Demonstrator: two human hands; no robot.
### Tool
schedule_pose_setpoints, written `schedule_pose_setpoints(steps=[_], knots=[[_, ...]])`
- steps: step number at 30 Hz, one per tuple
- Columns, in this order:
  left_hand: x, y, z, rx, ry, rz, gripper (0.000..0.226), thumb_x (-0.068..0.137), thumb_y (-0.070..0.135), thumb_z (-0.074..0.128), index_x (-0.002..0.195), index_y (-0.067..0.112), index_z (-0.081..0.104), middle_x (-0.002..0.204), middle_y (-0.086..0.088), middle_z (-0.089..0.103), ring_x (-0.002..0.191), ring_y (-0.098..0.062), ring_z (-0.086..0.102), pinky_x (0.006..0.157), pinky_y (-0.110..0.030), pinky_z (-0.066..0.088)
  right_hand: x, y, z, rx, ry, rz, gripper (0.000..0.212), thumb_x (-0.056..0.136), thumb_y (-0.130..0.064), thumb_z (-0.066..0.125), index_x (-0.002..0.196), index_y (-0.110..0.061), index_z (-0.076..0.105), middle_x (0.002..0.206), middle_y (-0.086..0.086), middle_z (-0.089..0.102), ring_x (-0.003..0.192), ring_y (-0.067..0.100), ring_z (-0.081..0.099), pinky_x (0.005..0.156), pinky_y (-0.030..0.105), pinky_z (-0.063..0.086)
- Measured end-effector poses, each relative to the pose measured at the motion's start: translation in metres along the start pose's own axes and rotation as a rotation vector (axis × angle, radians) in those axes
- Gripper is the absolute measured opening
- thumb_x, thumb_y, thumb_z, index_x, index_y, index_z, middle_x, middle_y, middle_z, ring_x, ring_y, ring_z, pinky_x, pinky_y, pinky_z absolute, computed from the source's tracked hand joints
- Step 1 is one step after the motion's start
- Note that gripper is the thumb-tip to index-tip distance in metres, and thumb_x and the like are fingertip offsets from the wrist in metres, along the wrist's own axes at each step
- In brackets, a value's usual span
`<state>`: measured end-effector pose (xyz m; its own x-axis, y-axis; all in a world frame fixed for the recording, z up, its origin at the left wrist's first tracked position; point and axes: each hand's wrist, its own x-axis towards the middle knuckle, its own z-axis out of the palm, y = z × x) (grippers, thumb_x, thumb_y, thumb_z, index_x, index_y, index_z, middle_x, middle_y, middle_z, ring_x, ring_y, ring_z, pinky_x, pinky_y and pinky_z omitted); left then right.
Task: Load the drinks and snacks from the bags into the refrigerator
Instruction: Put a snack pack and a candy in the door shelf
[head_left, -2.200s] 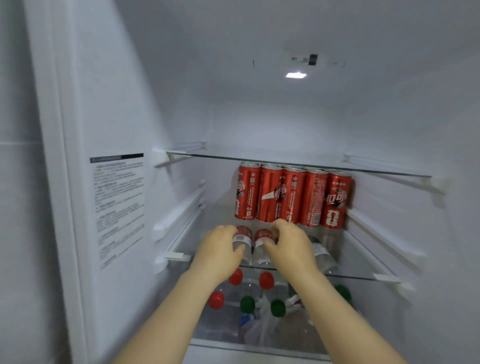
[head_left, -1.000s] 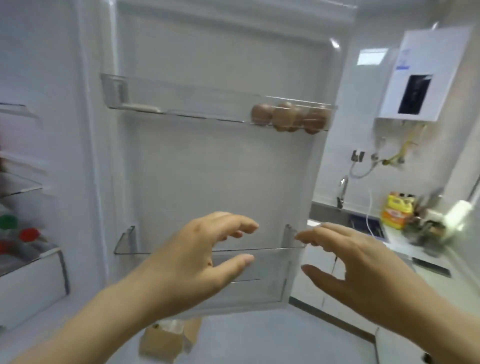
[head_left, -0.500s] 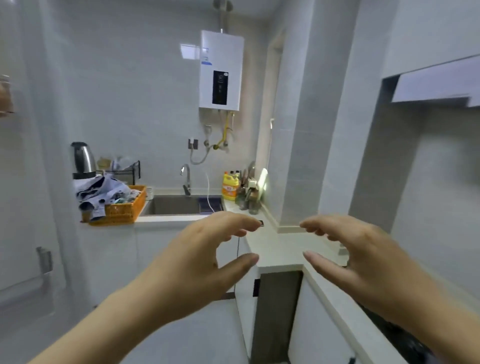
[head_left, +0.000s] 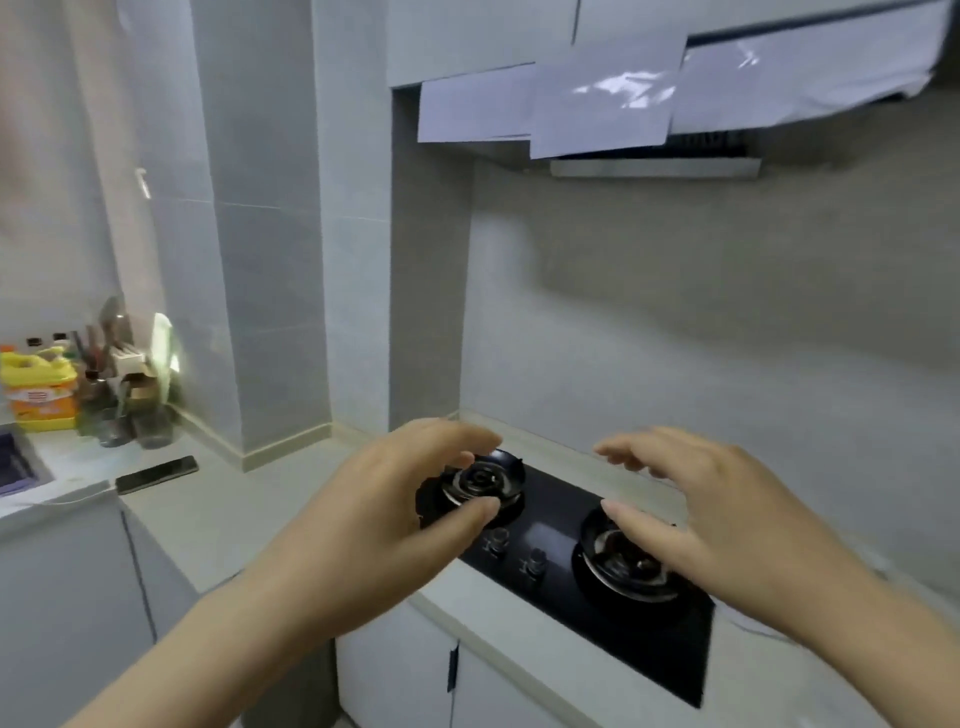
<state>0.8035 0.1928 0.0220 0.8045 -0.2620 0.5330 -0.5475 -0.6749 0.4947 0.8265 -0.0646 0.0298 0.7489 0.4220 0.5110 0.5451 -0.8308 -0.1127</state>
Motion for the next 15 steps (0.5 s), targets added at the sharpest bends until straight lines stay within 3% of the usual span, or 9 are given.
schedule_pose_setpoints(steps=[3,15], knots=[[0.029,-0.006,0.036,-0.083,-0.074,0.058,0.038,0.084,0.045,0.06,0.121,0.043,0.055,0.114,0.033,0.056,0.111,0.016,0.049,0.095,-0.016,0.046,-0.019,0.027,-0.003,-0.057,-0.02,0.14,0.036,0.083,-0.05,0.054,0.117,-0.039,0.058,0.101,-0.035,0.051,0.095,-0.022,0.045,0.083,0.008,0.04],[0.125,0.036,0.187,-0.238,-0.31,0.191,0.037,0.086,0.041,0.061,0.123,0.04,0.055,0.115,0.032,0.056,0.109,0.018,0.048,0.096,-0.011,0.042,-0.097,0.154,-0.018,-0.129,0.002,0.53,0.032,0.085,-0.043,0.063,0.115,-0.035,0.06,0.105,-0.028,0.057,0.097,-0.011,0.053,0.084,0.01,0.042]])
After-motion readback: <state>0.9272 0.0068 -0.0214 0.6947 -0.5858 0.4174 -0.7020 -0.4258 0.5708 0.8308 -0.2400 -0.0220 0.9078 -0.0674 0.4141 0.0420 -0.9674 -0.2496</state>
